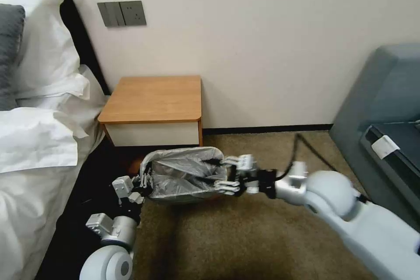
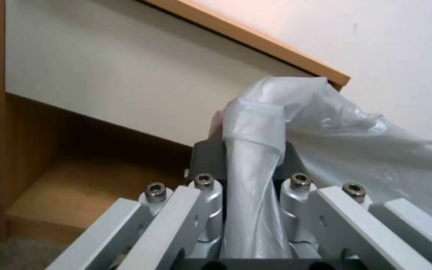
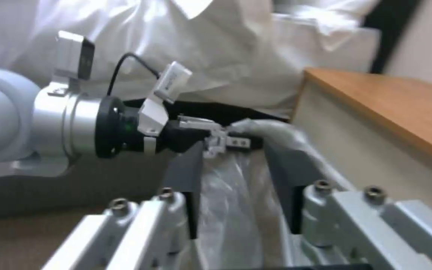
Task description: Pick up the garbage bag from the table and place it over the trash can.
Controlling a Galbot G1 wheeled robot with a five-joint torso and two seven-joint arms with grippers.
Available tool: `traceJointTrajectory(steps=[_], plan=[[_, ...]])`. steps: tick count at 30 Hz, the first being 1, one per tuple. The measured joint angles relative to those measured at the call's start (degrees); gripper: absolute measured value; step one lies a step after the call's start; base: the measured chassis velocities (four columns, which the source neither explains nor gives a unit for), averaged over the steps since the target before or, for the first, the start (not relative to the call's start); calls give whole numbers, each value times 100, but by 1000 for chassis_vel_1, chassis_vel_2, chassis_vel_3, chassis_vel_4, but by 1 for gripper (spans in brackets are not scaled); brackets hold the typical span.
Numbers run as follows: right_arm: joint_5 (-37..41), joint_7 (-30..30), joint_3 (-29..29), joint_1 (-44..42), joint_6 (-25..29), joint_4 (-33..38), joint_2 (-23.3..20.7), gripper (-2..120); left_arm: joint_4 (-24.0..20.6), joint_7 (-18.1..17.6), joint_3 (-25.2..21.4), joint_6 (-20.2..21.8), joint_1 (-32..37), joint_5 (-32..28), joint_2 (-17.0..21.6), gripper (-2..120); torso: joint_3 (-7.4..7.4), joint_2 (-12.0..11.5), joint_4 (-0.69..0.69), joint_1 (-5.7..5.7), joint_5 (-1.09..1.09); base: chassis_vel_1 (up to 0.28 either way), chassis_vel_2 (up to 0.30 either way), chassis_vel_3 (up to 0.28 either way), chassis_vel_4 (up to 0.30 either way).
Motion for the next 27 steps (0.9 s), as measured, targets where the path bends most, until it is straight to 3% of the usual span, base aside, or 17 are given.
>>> traceJointTrajectory(steps=[1, 3, 6, 9, 27], plan=[[-169, 3, -219, 236, -39, -92, 92, 23, -23, 13, 10, 0, 10, 17, 0, 11, 0, 0, -1, 0, 0, 0, 0, 0, 0], [-276, 4, -316, 352, -55, -142, 140, 22, -37, 18, 15, 0, 17, 26, 0, 11, 0, 0, 1, 0, 0, 0, 0, 0, 0], [-814, -42, -790, 889, -150, -428, 355, 5, -92, 64, 19, 0, 37, 96, -14, 11, 0, 0, -2, 0, -1, 0, 0, 0, 0], [-1020, -31, -1013, 1130, -162, -650, 459, 0, -103, 104, 17, -12, 48, 138, -28, 11, 0, 0, -2, 0, 0, 0, 0, 0, 0], [-2032, -80, -1779, 1673, -254, -1560, 1037, 0, -291, 121, 165, -22, 85, 200, -108, 11, 0, 0, -2, 0, 1, 0, 0, 0, 0]])
